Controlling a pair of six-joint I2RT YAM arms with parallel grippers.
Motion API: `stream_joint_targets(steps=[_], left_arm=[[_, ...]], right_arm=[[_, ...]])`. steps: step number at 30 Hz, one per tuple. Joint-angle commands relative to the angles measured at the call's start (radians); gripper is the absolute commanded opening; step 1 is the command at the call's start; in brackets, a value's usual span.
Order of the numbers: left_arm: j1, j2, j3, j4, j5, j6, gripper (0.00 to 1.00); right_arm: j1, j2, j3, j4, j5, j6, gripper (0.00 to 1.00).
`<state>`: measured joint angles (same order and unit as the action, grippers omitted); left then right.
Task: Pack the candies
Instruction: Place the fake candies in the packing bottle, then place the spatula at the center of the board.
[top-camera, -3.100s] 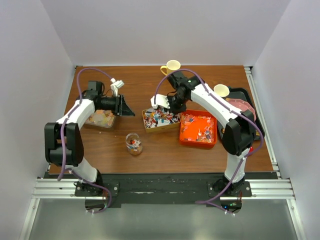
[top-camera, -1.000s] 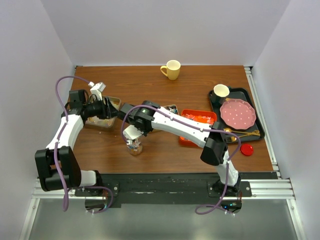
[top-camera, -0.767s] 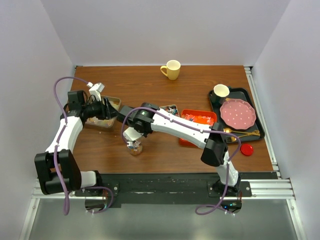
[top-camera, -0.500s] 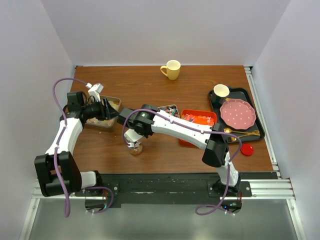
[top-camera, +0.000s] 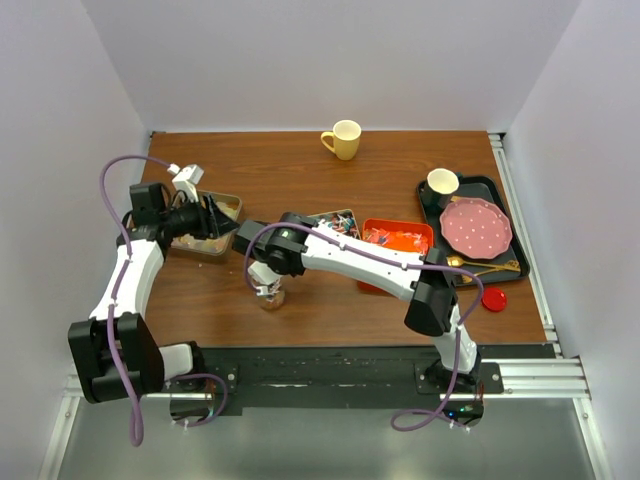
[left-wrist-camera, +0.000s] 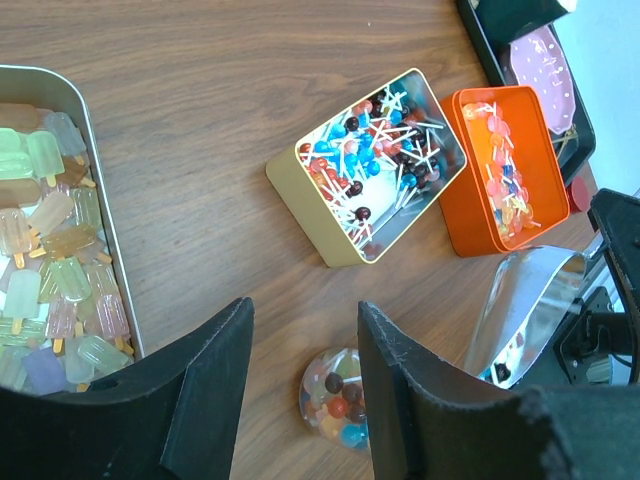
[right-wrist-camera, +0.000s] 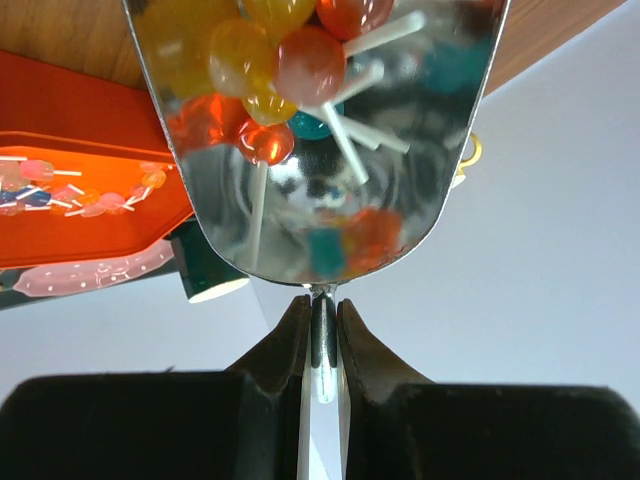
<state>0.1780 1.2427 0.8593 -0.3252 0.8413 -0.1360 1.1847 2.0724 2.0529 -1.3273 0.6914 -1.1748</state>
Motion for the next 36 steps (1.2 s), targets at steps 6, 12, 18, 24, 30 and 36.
stream_joint_targets(steps=[6, 12, 18, 24, 30, 36], left_arm=[[0.015, -0.045, -0.008, 0.04, 0.038, -0.017, 0.51], [0.015, -0.054, -0.016, 0.052, 0.042, -0.024, 0.52], [0.02, -0.052, -0.013, 0.055, 0.044, -0.033, 0.52], [0.024, -0.042, -0.006, 0.058, 0.044, -0.037, 0.52], [0.025, -0.043, 0.018, 0.06, 0.032, -0.028, 0.51], [-0.005, -0.039, 0.053, 0.029, -0.027, 0.035, 0.55]], right_arm=[[0.013, -0.049, 0.019, -0.253, 0.08, -0.002, 0.0], [0.013, -0.049, 0.027, -0.256, 0.1, -0.013, 0.0], [0.012, -0.055, 0.021, -0.256, 0.103, -0.022, 0.0], [0.01, -0.055, 0.055, -0.259, 0.08, -0.017, 0.0], [-0.104, -0.08, 0.108, -0.179, -0.073, 0.088, 0.0], [-0.405, -0.054, 0.134, -0.055, -0.288, 0.204, 0.0]])
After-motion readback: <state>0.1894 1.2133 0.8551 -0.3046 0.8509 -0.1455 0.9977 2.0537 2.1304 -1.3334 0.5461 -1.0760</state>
